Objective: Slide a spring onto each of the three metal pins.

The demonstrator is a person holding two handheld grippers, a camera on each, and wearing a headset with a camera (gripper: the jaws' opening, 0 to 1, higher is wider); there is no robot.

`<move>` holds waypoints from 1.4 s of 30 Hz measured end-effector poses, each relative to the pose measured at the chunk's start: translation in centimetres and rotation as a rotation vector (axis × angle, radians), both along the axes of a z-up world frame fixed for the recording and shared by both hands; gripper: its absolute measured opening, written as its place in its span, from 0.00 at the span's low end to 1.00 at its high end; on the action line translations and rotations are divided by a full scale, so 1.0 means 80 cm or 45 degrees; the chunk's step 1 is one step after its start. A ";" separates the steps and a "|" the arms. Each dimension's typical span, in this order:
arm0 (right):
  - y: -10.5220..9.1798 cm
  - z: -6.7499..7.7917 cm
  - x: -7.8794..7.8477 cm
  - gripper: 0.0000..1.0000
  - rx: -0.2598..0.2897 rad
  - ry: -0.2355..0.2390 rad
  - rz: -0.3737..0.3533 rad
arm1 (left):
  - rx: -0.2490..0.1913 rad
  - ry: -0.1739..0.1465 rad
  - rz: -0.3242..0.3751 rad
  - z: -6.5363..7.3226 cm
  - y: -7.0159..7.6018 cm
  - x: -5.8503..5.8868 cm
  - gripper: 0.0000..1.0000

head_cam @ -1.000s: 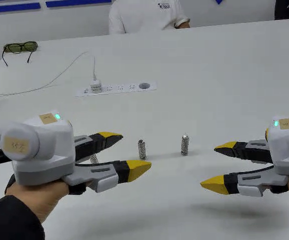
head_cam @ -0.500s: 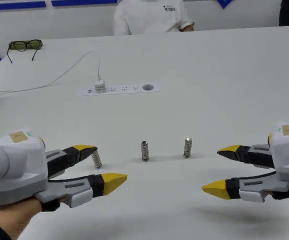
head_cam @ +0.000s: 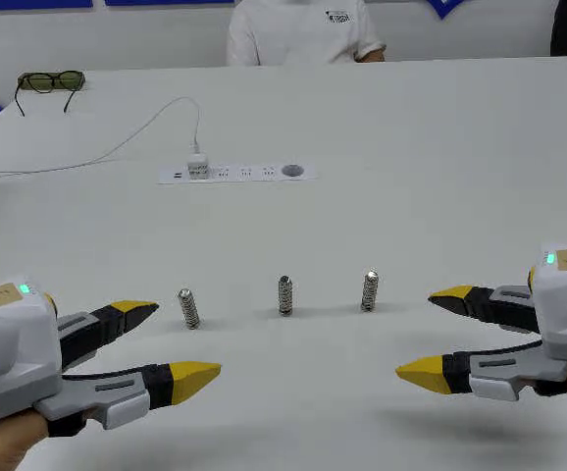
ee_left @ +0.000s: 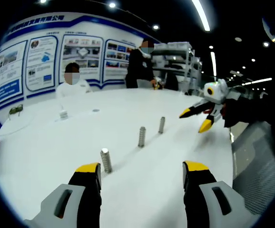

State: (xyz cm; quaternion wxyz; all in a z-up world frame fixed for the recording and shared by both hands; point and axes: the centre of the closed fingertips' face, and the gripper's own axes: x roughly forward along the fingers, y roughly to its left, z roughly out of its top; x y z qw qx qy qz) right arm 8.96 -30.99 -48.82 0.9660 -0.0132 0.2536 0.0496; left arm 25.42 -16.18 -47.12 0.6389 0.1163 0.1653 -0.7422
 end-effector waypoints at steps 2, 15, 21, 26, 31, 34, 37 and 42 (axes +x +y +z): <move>0.001 0.000 0.000 0.64 0.000 0.002 -0.001 | 0.020 -0.011 0.005 -0.007 0.004 0.004 0.71; -0.001 0.000 -0.001 0.65 -0.007 0.005 -0.015 | 0.072 -0.018 0.002 -0.029 0.019 0.009 0.73; -0.003 0.001 -0.001 0.66 -0.011 0.002 -0.026 | 0.086 -0.008 0.001 -0.035 0.020 0.010 0.74; -0.003 0.001 -0.001 0.66 -0.014 0.001 -0.028 | 0.088 -0.001 0.011 -0.036 0.021 0.013 0.74; -0.006 0.000 -0.002 0.66 -0.013 0.000 -0.030 | 0.086 0.005 0.019 -0.035 0.021 0.014 0.74; -0.006 -0.001 -0.002 0.66 -0.013 0.001 -0.029 | 0.086 0.005 0.019 -0.036 0.021 0.013 0.74; -0.008 -0.001 -0.002 0.66 -0.011 -0.002 -0.030 | 0.086 0.006 0.019 -0.035 0.021 0.012 0.74; -0.008 -0.003 -0.001 0.67 -0.010 0.001 -0.025 | 0.086 0.004 0.020 -0.035 0.021 0.013 0.74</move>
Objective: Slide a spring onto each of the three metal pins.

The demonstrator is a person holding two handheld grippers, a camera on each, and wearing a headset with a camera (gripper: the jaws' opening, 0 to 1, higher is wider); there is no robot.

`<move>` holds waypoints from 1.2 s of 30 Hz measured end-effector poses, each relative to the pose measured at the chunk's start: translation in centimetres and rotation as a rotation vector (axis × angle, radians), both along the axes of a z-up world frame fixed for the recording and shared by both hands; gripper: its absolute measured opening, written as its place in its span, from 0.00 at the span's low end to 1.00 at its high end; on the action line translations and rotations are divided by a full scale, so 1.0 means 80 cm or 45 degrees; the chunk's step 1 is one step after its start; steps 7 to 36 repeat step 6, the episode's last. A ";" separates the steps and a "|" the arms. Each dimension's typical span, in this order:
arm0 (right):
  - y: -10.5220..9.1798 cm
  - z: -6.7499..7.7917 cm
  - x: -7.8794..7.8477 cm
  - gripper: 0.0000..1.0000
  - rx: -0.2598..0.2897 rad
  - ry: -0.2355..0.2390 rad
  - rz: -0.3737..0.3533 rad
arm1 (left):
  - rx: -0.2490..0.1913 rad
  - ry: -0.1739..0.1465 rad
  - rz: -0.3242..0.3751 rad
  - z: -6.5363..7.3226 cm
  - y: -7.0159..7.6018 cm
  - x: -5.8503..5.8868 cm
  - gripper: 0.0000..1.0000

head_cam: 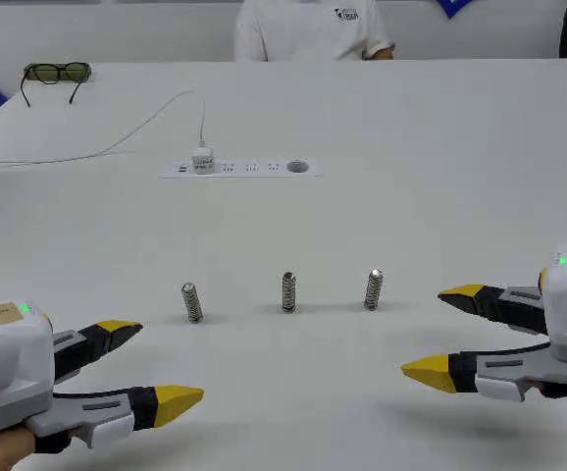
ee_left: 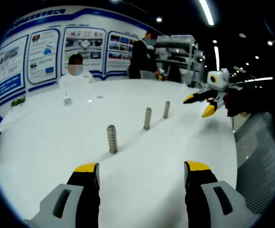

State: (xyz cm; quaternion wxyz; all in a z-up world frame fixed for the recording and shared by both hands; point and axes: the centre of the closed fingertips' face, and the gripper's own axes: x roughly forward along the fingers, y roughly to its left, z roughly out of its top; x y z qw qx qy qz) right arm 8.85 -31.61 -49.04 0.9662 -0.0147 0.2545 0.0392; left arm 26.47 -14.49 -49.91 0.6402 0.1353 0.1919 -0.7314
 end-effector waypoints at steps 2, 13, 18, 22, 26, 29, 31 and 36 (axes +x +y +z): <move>0.000 0.000 0.000 0.67 0.001 0.000 0.001 | 0.002 0.002 0.004 0.000 0.001 0.001 0.73; 0.000 -0.001 0.000 0.67 0.002 0.001 0.002 | 0.005 0.001 0.002 -0.001 0.001 0.001 0.73; 0.000 -0.001 0.000 0.67 0.002 0.001 0.002 | 0.005 0.001 0.002 -0.001 0.001 0.001 0.73; 0.000 -0.001 0.000 0.67 0.002 0.001 0.002 | 0.005 0.001 0.002 -0.001 0.001 0.001 0.73; 0.000 -0.001 0.000 0.67 0.002 0.001 0.002 | 0.005 0.001 0.002 -0.001 0.001 0.001 0.73; 0.000 -0.001 0.000 0.67 0.002 0.001 0.002 | 0.005 0.001 0.002 -0.001 0.001 0.001 0.73; 0.000 -0.001 0.000 0.67 0.002 0.001 0.002 | 0.005 0.001 0.002 -0.001 0.001 0.001 0.73; 0.000 -0.001 0.000 0.67 0.002 0.001 0.002 | 0.005 0.001 0.002 -0.001 0.001 0.001 0.73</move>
